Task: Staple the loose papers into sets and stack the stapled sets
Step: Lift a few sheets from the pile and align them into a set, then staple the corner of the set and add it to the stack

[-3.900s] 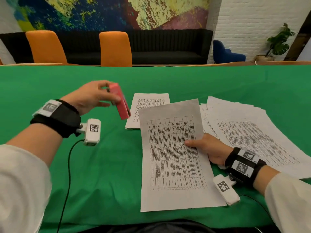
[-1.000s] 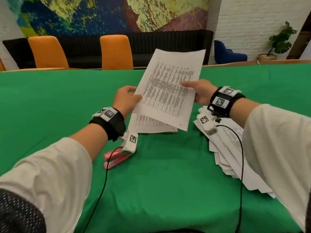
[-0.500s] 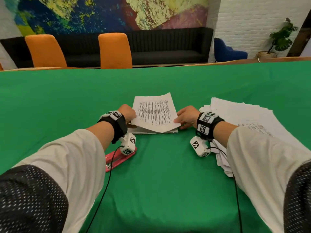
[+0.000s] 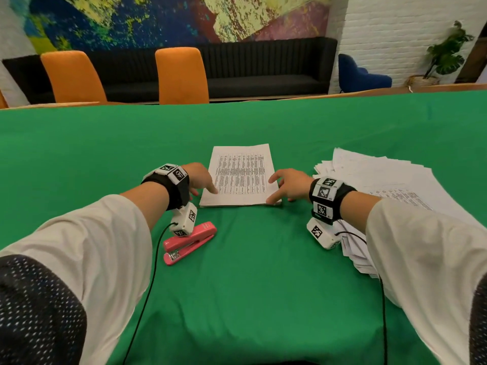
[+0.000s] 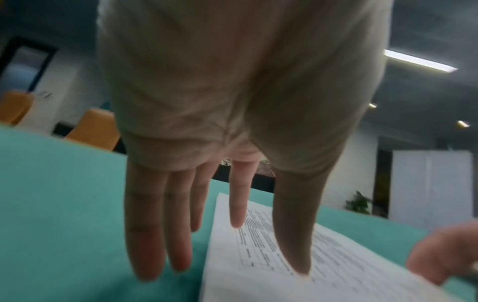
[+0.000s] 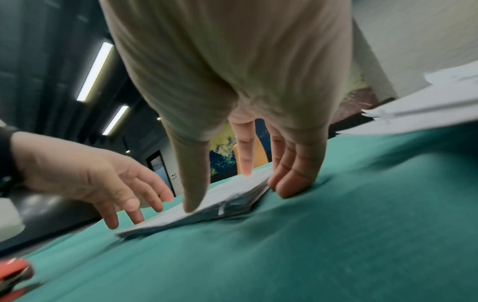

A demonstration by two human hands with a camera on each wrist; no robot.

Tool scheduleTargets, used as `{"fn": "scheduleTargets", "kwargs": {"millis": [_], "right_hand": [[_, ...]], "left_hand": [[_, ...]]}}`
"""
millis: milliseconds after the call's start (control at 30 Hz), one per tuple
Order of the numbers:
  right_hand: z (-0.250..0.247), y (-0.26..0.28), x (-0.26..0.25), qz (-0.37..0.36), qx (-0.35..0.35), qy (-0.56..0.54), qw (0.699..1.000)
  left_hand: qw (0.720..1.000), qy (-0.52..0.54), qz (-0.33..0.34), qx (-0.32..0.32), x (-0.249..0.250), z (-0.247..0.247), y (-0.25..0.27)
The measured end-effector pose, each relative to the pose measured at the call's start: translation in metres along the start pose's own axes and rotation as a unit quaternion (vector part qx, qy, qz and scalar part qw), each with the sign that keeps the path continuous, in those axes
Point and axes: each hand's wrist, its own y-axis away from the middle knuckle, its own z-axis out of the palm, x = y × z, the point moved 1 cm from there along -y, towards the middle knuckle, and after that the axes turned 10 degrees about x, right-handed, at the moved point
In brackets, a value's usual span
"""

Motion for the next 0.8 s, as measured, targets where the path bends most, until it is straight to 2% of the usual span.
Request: {"fn": "scheduleTargets", "kwargs": {"millis": [67,133,367,567,800], "right_hand": [[0.002,0.003,-0.003,-0.038,-0.004,0.083,0.996],[0.004,0.004,-0.004,-0.050,0.002,0.121,0.991],[0.005,0.006,-0.007,-0.043,0.010,0.127,0.991],[0.003,0.007,-0.007,-0.038,0.007,0.120,0.992],[-0.001,0.013,-0.007,-0.041,-0.003,0.118,0.992]], "left_hand": [[0.998,-0.060,0.025,-0.019,0.004,0.001,0.005],[0.993,-0.109,0.043,-0.030,0.007,0.005,0.010],[0.973,-0.203,0.107,0.016,0.009,0.010,0.005],[0.964,-0.239,0.115,0.007,0.010,0.016,0.001],[0.974,-0.203,0.094,-0.026,0.009,0.006,0.008]]}}
